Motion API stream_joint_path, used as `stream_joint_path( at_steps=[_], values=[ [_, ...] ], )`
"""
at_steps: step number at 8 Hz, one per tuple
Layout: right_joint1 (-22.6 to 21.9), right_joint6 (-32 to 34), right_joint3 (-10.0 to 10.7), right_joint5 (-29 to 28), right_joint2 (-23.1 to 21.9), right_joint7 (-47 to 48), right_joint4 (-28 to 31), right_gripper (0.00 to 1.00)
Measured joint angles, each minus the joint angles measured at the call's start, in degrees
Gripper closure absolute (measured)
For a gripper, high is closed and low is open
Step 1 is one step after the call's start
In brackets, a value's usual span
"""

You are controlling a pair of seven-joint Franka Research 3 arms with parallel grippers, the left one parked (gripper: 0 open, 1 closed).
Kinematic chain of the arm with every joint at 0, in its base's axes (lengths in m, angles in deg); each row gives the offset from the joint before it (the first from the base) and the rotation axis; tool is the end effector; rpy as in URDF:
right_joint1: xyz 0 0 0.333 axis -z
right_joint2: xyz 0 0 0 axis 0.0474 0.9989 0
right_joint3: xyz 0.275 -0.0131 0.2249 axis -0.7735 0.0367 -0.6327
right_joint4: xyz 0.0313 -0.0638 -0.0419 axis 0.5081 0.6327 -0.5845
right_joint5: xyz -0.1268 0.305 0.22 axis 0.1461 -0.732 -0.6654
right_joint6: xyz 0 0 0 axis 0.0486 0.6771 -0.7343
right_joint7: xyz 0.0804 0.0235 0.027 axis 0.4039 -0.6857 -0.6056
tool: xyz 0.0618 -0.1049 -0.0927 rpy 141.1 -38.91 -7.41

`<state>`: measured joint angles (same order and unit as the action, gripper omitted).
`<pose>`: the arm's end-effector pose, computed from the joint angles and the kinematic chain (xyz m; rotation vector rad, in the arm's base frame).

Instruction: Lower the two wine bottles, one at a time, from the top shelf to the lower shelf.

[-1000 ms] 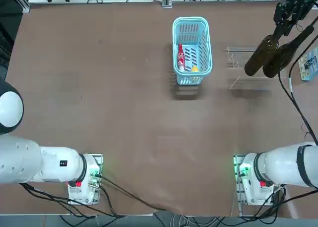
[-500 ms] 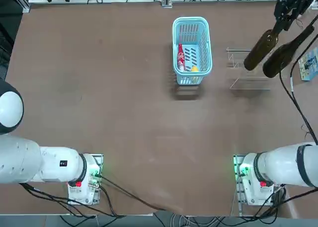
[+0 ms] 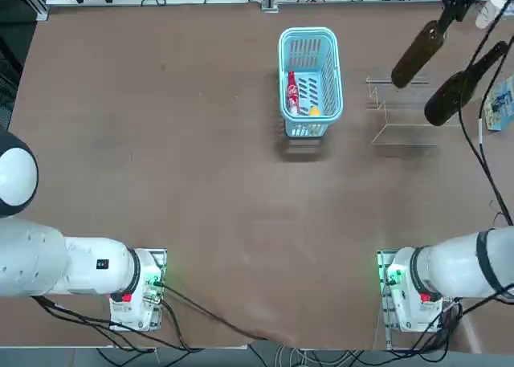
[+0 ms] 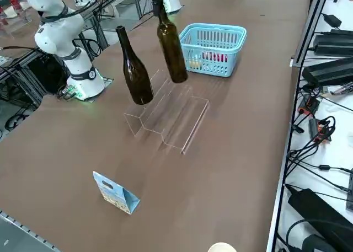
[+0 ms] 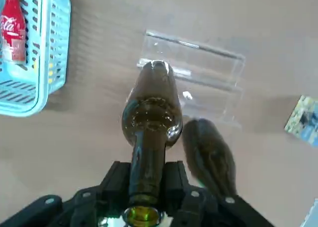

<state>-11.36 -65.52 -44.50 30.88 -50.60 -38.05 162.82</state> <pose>0.5346 0.0307 0.6116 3.0716 0.3366 -0.2281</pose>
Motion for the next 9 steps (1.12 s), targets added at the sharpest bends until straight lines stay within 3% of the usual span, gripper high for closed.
stream_joint_path(
  at_steps=[5,9],
  values=[
    [0.0,-3.3,0.2,0.1,5.4,-2.6,-0.9,0.61],
    [0.1,-8.4,1.6,0.2,9.1,-5.9,-1.0,0.61]
  ],
)
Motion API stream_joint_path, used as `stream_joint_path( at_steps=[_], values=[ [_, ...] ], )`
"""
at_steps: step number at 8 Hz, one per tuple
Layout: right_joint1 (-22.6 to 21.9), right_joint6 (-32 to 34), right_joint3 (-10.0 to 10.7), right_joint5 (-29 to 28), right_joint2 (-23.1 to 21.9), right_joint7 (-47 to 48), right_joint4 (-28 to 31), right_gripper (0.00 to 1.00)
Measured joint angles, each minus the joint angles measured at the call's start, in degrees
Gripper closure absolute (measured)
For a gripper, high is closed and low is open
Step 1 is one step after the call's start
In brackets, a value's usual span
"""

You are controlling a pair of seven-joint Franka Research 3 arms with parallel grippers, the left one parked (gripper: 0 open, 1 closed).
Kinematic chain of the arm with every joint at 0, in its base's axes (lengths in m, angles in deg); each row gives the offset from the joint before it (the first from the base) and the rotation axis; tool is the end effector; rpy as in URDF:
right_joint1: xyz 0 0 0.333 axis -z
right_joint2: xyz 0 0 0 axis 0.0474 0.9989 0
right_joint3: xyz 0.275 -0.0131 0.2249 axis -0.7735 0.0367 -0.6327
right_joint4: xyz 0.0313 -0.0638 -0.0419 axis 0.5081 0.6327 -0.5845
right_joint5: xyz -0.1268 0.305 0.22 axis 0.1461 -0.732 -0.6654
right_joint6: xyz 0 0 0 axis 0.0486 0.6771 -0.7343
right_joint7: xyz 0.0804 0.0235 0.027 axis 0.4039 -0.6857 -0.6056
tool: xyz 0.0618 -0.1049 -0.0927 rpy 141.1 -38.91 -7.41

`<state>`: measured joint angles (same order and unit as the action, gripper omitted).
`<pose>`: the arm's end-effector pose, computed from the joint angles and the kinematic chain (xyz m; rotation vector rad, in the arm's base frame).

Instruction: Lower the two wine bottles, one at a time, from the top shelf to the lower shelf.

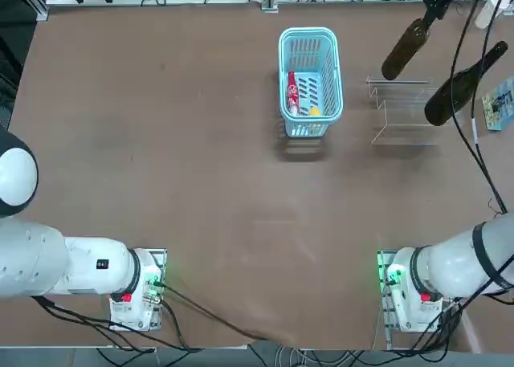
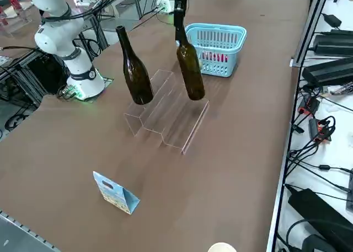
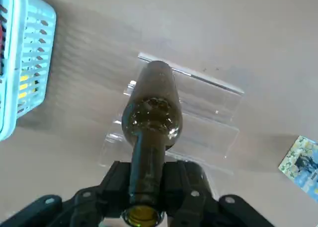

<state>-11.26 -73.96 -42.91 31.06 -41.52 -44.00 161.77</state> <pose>0.5995 0.0220 0.5402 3.0449 0.4602 -0.2222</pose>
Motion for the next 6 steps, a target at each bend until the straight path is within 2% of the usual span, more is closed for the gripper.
stream_joint_path(
  at_steps=[6],
  values=[
    [-0.1,-1.0,0.0,0.0,3.8,-0.1,-0.1,0.61]
  ],
)
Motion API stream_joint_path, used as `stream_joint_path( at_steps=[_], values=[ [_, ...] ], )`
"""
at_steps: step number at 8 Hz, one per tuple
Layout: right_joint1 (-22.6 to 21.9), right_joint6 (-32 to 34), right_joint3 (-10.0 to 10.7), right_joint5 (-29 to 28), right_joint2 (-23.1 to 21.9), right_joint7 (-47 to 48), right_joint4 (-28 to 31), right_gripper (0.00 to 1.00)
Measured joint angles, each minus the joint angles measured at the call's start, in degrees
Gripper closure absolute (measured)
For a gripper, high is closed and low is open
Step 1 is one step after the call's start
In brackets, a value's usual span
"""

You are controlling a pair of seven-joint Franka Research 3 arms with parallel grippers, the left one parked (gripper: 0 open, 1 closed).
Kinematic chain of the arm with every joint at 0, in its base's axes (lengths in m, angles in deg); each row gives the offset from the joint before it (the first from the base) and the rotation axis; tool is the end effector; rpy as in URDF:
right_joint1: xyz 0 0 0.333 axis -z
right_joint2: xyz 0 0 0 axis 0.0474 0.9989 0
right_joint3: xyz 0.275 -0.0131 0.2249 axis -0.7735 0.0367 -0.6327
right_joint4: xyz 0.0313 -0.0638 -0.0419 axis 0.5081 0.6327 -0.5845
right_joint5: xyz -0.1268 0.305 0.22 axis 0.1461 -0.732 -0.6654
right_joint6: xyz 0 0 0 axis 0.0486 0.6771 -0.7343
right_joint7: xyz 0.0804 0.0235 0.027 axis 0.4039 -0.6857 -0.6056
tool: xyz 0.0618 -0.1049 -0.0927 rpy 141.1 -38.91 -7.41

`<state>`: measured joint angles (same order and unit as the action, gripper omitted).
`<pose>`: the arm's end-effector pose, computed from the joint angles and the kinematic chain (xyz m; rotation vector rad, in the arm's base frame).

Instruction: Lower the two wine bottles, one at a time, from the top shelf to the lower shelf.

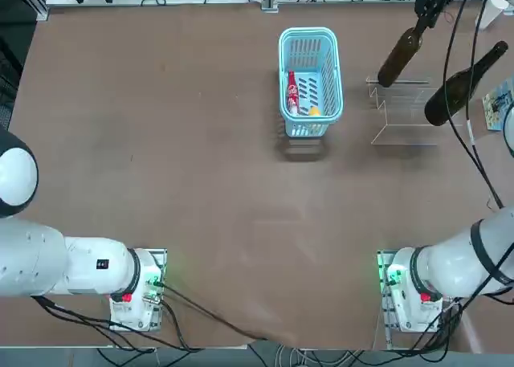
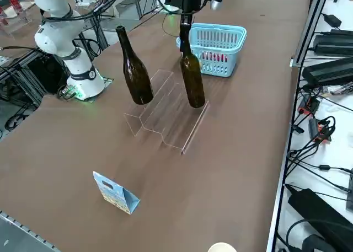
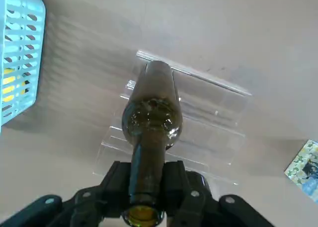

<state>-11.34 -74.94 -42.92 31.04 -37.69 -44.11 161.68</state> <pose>0.6150 0.0251 0.5016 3.0359 0.4680 -0.2962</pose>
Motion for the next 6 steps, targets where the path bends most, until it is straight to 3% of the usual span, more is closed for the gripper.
stream_joint_path(
  at_steps=[6],
  values=[
    [0.0,-0.2,0.0,0.0,2.4,-2.1,-0.3,0.61]
  ],
)
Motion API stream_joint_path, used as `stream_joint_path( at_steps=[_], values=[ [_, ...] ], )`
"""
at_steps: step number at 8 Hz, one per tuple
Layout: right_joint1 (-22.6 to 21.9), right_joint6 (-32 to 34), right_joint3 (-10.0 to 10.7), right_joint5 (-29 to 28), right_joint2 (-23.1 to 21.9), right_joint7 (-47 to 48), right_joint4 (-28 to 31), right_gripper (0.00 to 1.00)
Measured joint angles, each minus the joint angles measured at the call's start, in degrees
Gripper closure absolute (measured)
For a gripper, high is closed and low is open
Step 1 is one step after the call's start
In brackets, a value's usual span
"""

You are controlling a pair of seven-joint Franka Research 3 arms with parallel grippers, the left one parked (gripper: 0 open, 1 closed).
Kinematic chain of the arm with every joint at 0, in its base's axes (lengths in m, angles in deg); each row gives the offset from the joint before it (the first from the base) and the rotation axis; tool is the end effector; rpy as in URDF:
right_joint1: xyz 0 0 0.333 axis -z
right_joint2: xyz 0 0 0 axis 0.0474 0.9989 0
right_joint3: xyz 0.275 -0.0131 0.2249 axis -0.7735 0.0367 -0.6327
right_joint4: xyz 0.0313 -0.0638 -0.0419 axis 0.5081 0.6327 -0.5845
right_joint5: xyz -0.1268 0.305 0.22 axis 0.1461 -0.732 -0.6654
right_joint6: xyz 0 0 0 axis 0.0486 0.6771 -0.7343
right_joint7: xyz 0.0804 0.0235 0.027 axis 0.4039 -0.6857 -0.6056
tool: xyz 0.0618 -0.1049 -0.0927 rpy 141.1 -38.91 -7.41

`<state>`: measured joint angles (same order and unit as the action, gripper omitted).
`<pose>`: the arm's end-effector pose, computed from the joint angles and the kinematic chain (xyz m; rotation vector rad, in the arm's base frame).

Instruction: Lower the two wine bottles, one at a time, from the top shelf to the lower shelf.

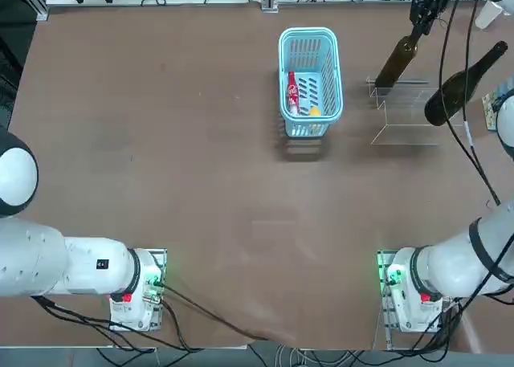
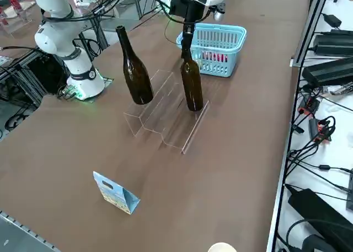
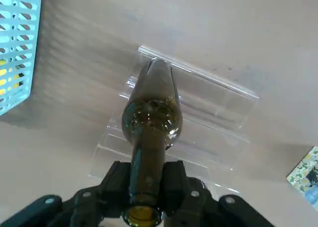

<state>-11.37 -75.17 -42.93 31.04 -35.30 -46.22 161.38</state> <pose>0.6230 0.0267 0.4785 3.0241 0.5265 -0.3480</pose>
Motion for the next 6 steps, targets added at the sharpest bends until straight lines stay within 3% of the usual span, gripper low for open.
stream_joint_path(
  at_steps=[2,5,6],
  values=[
    [0.0,0.0,0.0,0.0,0.0,0.0,0.0,0.60],
    [0.0,-0.2,0.0,0.0,0.0,0.0,-0.5,0.10],
    [0.0,-0.2,0.0,0.0,-0.1,0.0,-1.0,0.00]
  ],
)
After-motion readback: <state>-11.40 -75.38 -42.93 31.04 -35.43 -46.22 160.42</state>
